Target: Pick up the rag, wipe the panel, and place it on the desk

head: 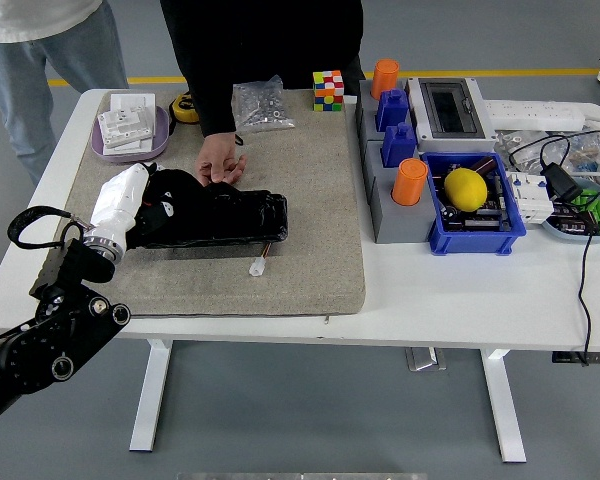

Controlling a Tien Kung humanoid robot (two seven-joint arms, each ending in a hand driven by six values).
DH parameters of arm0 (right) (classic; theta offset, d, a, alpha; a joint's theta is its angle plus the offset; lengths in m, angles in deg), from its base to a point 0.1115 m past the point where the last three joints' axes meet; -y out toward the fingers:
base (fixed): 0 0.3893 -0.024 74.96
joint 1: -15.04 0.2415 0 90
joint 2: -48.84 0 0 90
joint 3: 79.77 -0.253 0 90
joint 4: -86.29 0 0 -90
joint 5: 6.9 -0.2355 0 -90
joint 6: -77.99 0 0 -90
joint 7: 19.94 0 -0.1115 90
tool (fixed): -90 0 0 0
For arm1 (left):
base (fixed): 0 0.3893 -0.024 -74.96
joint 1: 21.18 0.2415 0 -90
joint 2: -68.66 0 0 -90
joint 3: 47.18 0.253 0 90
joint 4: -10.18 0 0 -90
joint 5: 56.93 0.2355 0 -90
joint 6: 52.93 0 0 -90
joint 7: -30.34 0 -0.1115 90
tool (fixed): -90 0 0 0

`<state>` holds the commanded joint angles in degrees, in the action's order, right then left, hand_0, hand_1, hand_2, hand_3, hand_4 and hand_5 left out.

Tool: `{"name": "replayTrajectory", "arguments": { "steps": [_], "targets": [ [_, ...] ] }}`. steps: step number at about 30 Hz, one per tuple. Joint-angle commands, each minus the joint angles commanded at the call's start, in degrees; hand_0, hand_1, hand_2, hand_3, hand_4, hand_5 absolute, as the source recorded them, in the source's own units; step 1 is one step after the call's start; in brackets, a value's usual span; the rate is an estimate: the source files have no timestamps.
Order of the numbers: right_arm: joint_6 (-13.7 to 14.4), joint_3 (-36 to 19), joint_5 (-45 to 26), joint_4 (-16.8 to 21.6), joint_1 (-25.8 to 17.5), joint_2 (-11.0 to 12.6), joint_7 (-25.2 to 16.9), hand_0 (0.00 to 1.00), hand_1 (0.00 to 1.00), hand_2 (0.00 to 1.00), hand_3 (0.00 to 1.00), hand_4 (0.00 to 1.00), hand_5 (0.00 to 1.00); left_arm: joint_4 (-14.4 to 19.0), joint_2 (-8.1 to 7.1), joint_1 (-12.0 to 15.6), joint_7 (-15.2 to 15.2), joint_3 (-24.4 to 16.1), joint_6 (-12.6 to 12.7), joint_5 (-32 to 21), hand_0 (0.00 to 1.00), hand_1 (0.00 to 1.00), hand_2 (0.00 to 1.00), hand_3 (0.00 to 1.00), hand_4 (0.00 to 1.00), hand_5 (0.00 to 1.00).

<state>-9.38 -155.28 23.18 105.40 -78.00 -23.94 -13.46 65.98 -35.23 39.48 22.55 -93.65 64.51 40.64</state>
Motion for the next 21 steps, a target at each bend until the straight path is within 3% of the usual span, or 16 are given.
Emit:
{"name": "replayTrajectory", "arguments": {
  "steps": [21],
  "targets": [
    [-0.77, -0.53, 0.55, -0.40, 0.50, 0.37, 0.48, 0.713, 0.527, 0.664, 0.609, 0.998, 0.654, -0.44, 3.43, -4.86, -0.50, 8.09, 0.00, -0.75, 0.305, 0.112, 0.487, 0.175, 0.002, 0.002]
  ]
}}
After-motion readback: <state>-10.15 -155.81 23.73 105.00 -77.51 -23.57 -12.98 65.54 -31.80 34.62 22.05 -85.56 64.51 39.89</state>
